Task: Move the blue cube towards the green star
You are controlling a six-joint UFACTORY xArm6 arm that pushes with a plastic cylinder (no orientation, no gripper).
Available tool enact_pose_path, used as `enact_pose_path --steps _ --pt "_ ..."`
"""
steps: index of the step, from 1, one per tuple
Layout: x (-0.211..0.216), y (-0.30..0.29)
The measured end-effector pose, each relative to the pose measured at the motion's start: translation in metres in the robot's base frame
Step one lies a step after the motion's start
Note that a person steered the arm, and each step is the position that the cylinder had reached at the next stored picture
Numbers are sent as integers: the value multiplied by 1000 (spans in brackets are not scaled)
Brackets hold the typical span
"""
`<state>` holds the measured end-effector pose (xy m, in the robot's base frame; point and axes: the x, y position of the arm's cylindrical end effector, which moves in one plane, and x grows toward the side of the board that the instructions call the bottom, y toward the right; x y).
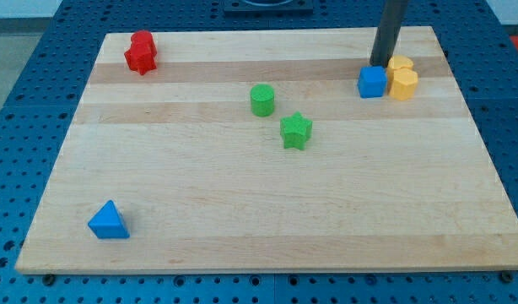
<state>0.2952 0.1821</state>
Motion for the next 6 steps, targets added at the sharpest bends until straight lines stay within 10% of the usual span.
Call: enact_pose_path --steps 3,6 --pt "89 -1" --pt "63 -11"
